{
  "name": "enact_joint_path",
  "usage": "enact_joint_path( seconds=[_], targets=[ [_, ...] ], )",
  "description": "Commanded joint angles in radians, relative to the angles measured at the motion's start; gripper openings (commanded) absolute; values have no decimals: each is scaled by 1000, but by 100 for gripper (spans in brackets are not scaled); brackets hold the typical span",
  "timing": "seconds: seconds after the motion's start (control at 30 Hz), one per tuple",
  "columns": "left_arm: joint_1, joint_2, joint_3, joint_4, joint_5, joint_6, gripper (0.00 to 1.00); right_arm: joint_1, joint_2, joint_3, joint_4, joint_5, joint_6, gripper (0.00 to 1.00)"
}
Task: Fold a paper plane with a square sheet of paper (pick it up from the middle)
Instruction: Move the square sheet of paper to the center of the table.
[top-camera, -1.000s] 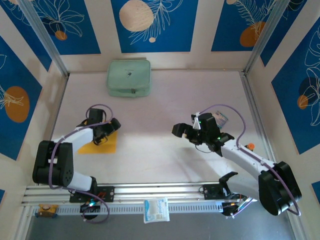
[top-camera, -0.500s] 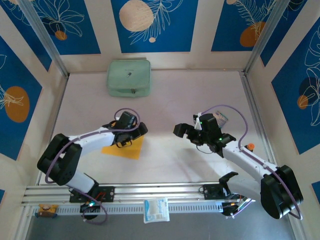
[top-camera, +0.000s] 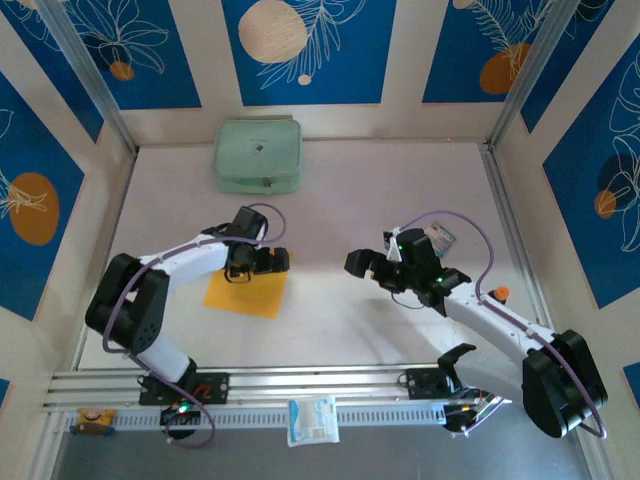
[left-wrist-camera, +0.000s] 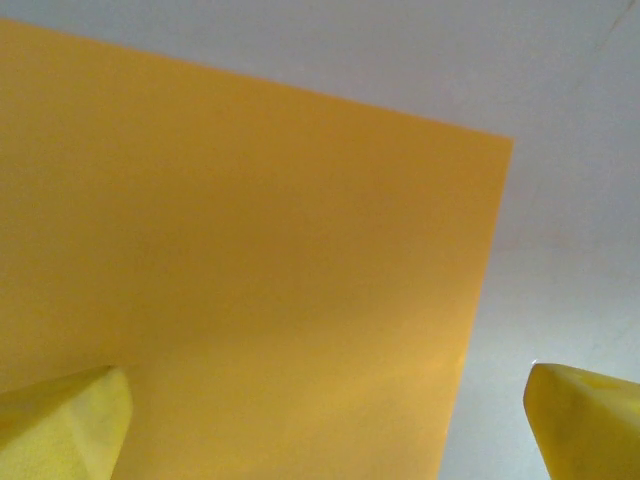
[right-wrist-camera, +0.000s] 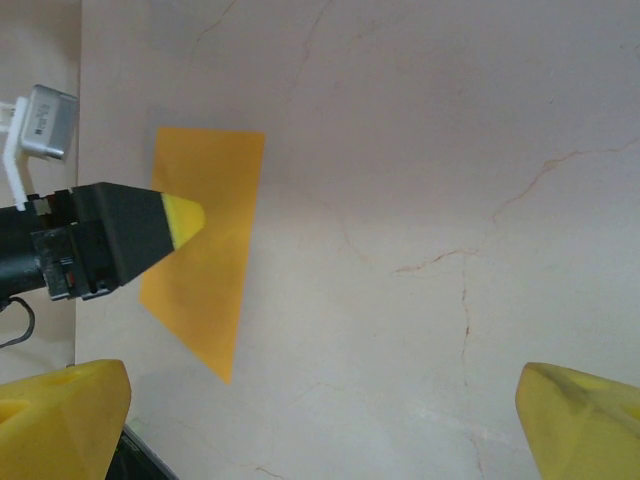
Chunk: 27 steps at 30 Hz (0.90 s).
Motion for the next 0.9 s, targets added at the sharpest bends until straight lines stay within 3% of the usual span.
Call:
enact_joint_path(
  seconds=[0.0,0.37,0.53,0.63,0.77,0.87],
  targets=[
    [6,23,15,-76,53,72,100,12,10,-4,6,-16,15,99],
    [-5,19,-108,96,92,-199,100,20,18,5,-21,5,24,99],
    [-55,-12,-202,264,96,-391,100,27,-54,-15,-5,34,19,99],
    [-117,-18,-201,285,42,-455,100,21,-78,3,-51,51,9,99],
    [-183,-45,-188,274,-64,-492,100,13,-48,77,-176,64,-29,99],
    [-189,-77,-174,264,-93,-428,100,11,-18,131,-249,85,-33,99]
  ],
)
